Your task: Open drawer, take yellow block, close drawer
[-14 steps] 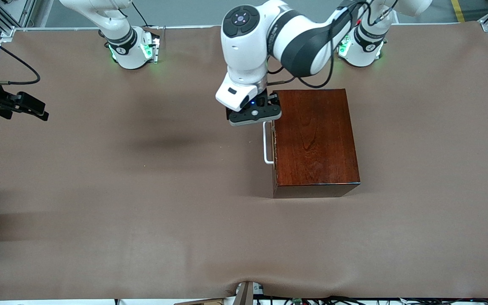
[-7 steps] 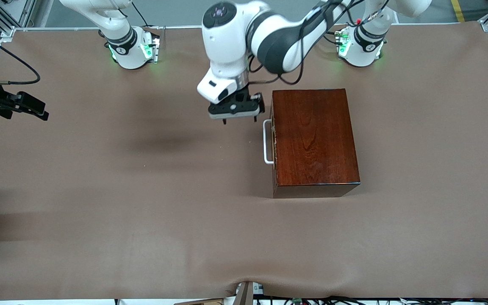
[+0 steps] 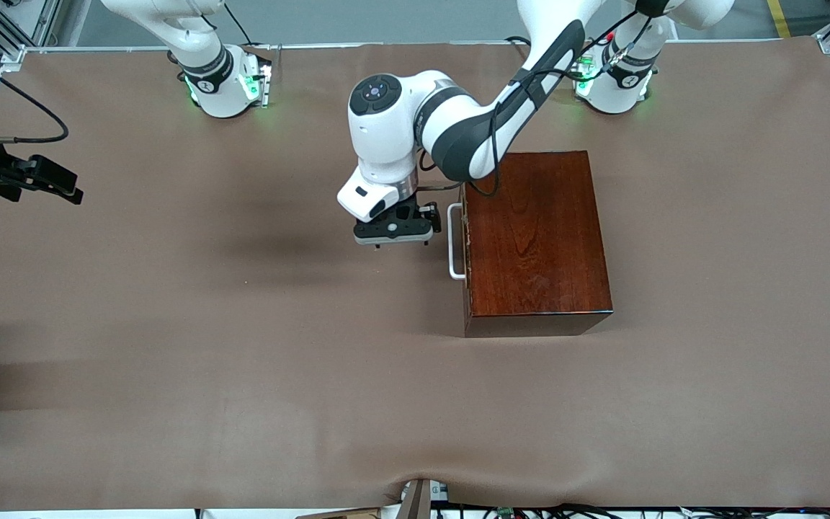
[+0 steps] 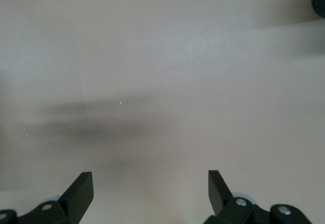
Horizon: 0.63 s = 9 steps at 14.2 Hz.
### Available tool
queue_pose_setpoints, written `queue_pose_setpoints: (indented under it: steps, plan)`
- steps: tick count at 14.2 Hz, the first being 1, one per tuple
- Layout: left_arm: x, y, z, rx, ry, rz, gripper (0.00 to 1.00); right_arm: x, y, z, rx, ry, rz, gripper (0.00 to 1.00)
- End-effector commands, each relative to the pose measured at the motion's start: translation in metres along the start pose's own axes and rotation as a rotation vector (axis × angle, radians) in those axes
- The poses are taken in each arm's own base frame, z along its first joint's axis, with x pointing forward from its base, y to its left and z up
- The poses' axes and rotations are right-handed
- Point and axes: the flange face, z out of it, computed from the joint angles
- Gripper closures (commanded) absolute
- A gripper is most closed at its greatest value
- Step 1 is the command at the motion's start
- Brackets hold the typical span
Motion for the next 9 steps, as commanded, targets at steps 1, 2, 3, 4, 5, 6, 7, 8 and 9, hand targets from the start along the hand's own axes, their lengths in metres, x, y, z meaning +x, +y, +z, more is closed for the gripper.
queue_pose_setpoints:
  steps: [1, 2, 3, 4, 5, 6, 7, 8, 9]
  plan:
    - [0.0, 0.0, 0.02, 0.055, -0.037, 0.003, 0.0, -0.009, 0.001, -0.007, 0.011, 0.003, 0.011, 0.0]
    - [-0.001, -0.001, 0.026, 0.066, -0.046, 0.002, 0.0, -0.009, 0.001, -0.007, 0.011, 0.003, 0.011, 0.0]
    - [0.0, -0.002, 0.029, 0.069, -0.048, 0.013, 0.0, -0.008, 0.001, -0.007, 0.011, 0.001, 0.011, 0.0]
    - [-0.001, -0.003, 0.033, 0.079, -0.054, 0.022, 0.0, -0.008, 0.001, -0.007, 0.011, 0.001, 0.011, 0.0]
    - [-0.001, -0.005, 0.036, 0.097, -0.066, 0.033, 0.0, -0.008, 0.001, -0.007, 0.011, 0.001, 0.011, 0.0]
    - [-0.002, -0.007, 0.038, 0.106, -0.076, 0.066, 0.0, -0.008, 0.001, -0.007, 0.011, 0.001, 0.011, 0.0]
    - [-0.003, -0.01, 0.043, 0.13, -0.097, 0.107, 0.0, -0.008, 0.001, -0.007, 0.011, 0.001, 0.011, 0.0]
    - [-0.004, -0.011, 0.048, 0.143, -0.108, 0.116, 0.0, -0.008, 0.001, -0.006, 0.011, 0.0, 0.011, 0.0]
    - [-0.005, -0.011, 0.05, 0.146, -0.112, 0.116, 0.0, -0.008, 0.001, -0.007, 0.011, 0.001, 0.011, 0.0]
